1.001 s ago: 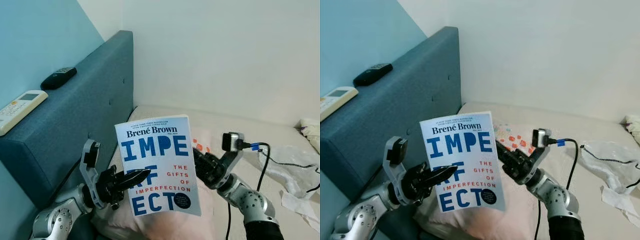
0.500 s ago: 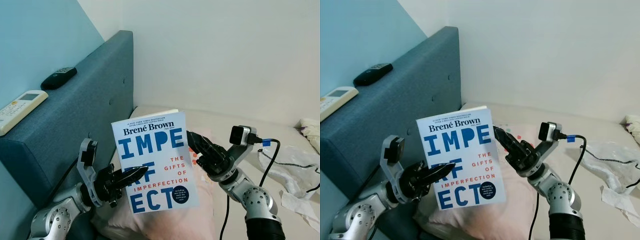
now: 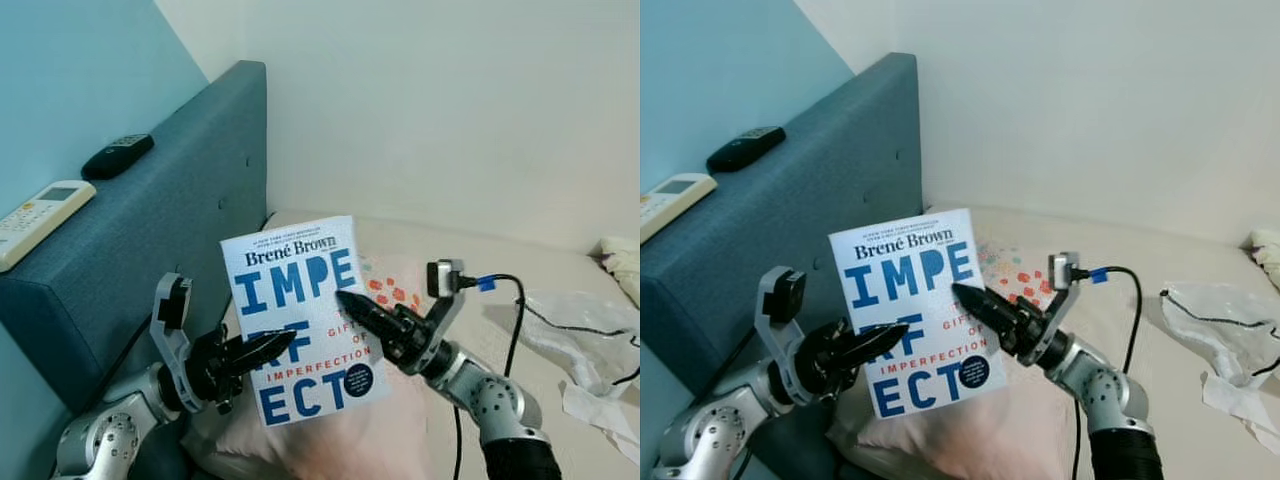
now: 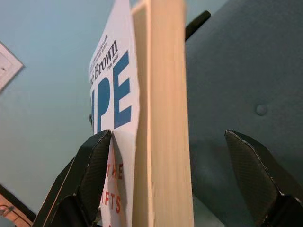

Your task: Clean up the room

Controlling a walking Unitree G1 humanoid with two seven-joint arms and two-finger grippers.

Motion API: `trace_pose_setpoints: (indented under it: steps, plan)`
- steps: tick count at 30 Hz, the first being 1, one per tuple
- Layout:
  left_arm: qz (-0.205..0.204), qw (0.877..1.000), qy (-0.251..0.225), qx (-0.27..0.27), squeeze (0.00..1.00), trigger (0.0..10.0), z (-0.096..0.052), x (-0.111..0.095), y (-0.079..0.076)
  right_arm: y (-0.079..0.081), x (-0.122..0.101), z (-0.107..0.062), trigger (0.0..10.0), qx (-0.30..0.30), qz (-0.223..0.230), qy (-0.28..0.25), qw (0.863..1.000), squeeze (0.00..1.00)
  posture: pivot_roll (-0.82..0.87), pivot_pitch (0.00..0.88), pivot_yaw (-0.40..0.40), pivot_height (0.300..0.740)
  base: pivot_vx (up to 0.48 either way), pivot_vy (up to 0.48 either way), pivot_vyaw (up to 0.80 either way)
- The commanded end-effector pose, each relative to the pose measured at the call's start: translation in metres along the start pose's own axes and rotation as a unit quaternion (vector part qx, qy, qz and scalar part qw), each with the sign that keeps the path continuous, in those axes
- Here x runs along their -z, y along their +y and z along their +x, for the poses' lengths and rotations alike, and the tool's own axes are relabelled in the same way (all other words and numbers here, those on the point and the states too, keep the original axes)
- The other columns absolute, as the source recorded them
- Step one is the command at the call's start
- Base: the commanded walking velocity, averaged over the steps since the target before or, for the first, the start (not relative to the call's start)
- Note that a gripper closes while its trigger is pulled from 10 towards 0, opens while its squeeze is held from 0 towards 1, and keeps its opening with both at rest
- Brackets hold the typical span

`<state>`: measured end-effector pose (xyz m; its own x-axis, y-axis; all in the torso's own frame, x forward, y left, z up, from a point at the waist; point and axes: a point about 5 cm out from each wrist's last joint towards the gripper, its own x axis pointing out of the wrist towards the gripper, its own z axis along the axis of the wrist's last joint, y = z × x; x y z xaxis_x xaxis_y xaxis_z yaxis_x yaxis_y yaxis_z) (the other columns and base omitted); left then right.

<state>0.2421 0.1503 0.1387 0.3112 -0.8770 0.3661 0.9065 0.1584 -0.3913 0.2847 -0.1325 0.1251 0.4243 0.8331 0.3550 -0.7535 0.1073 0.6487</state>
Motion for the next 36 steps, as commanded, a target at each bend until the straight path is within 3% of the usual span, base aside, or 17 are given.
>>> trace_pose_setpoints:
  steps: [1, 2, 3, 4, 5, 19, 36]
  plan:
    - [0.016, 0.999, -0.016, 0.033, 0.00, 10.0, 0.009, -0.009, -0.007, -0.002, 0.011, 0.001, 10.0, 0.015, 0.008, 0.029, 0.999, 0.00, -0.01, 0.000, -0.074, 0.708, 0.000, 0.000, 0.00]
    - [0.018, 0.999, -0.015, 0.035, 0.00, 10.0, 0.010, -0.009, -0.007, -0.003, 0.011, 0.001, 9.4, 0.018, 0.012, 0.029, 0.999, 0.00, -0.01, 0.000, -0.074, 0.708, 0.000, 0.000, 0.00]
    - [0.019, 0.999, -0.014, 0.037, 0.00, 10.0, 0.010, -0.010, -0.008, -0.003, 0.009, 0.001, 1.0, 0.020, 0.018, 0.026, 0.999, 0.00, -0.01, 0.000, -0.074, 0.708, 0.000, 0.000, 0.00]
    - [0.019, 0.999, -0.014, 0.037, 0.00, 10.0, 0.010, -0.010, -0.008, -0.003, 0.009, 0.001, 1.0, 0.020, 0.018, 0.026, 0.999, 0.00, -0.01, 0.000, -0.074, 0.708, 0.000, 0.000, 0.00]
    - [0.020, 0.999, -0.013, 0.040, 0.00, 10.0, 0.011, -0.010, -0.009, -0.002, 0.008, 0.000, 0.0, 0.015, 0.022, 0.025, 0.999, 0.00, -0.01, 0.000, -0.077, 0.708, 0.000, 0.000, 0.00]
    - [0.018, 0.999, -0.011, 0.047, 0.00, 10.0, 0.014, -0.009, -0.009, 0.004, 0.002, -0.002, 0.0, -0.017, 0.038, -0.001, 0.999, 0.00, -0.01, 0.000, -0.077, 0.708, 0.000, 0.000, 0.00]
    - [0.026, 1.000, 0.004, 0.000, 0.00, 10.0, 0.018, 0.000, 0.006, 0.019, 0.030, 0.002, 0.0, -0.061, 0.096, 0.048, 0.992, 0.00, -0.02, 0.000, -0.076, 0.708, 0.000, 0.000, 0.00]
